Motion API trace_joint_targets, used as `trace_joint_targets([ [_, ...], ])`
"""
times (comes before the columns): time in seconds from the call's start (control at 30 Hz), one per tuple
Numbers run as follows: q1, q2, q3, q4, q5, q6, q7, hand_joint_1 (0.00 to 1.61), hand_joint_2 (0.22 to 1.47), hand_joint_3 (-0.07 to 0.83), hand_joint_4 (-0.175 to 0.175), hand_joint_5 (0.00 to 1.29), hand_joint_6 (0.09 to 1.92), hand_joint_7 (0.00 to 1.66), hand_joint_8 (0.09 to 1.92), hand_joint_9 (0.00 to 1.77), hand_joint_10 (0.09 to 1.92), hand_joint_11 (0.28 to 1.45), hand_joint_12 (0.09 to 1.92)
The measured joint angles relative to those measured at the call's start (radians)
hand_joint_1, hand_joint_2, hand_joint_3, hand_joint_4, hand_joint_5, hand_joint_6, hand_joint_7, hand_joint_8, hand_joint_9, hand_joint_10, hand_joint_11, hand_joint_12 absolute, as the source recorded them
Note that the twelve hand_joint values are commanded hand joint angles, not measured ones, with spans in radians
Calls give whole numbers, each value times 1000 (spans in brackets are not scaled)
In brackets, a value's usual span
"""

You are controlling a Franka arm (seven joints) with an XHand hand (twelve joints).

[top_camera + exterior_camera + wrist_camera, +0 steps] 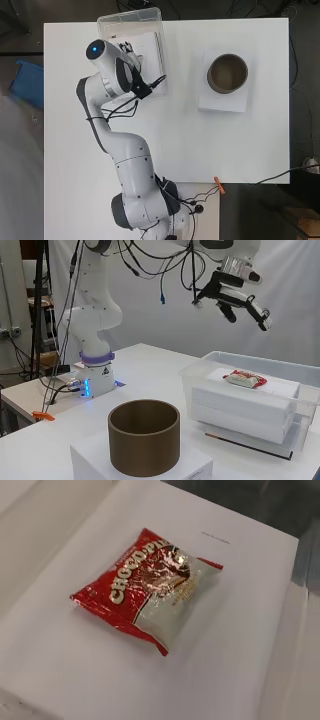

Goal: Teleoperate dual arm-hand system to remove items from a box

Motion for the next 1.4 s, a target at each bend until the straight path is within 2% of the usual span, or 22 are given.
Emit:
trace_joint_targets([
  [0.1,8,34,-7,7,-16,-6,23,246,851,-1,7,231,87,405,87,499,87,551,87],
  [0.3,22,71,-21,11,-5,-69,92,278,840,-4,9,230,87,359,87,448,87,515,87],
  [0.43,27,71,-32,-55,-7,-52,119,267,840,-3,6,233,87,339,87,426,87,506,87],
  [0.63,36,91,-37,-86,-34,-28,159,250,852,4,4,173,87,279,87,346,87,441,87],
  [0.77,58,146,-51,-46,-59,-30,182,258,863,7,2,176,87,287,87,349,87,430,87],
  [0.87,84,228,-69,27,-79,-38,193,280,869,5,8,245,87,356,87,409,87,457,87],
  [0.93,96,274,-84,68,-73,-47,186,327,884,3,19,355,87,492,87,551,87,555,87],
  [0.97,97,284,-90,79,-57,-46,179,458,942,4,30,470,87,601,87,674,87,628,87],
  [1.0,97,289,-94,83,-43,-46,172,739,1036,7,32,616,451,723,462,826,450,687,439],
  [1.03,95,292,-102,83,-23,-41,161,860,1135,19,35,663,901,812,1065,991,1046,804,987],
  [1.07,92,290,-110,79,2,-30,146,903,1199,22,56,678,1180,845,1477,1091,1456,889,1383],
  [1.1,89,286,-118,71,33,-14,130,879,1186,10,58,613,1039,756,1406,999,1527,789,1478],
  [1.13,86,281,-128,59,73,7,110,724,1035,-14,35,381,685,475,958,663,1134,593,1104],
  [1.17,85,280,-134,50,105,22,97,524,899,-19,17,207,382,259,542,387,723,470,694],
  [1.2,87,286,-138,47,129,29,94,365,849,-11,8,104,195,147,281,252,433,423,394],
  [1.23,96,301,-141,54,136,18,102,296,852,-4,5,77,96,119,140,228,254,429,210],
  [1.27,108,318,-143,69,126,-8,116,273,866,-1,5,74,87,120,87,241,144,447,106],
  [1.3,119,332,-144,89,103,-42,131,265,875,0,6,77,87,125,87,256,87,460,87],
  [1.37,131,347,-143,129,41,-121,150,239,872,-4,12,79,87,130,87,266,87,463,87],
  [1.4,132,345,-143,141,12,-155,161,279,897,0,31,190,87,237,87,366,87,501,87],
])
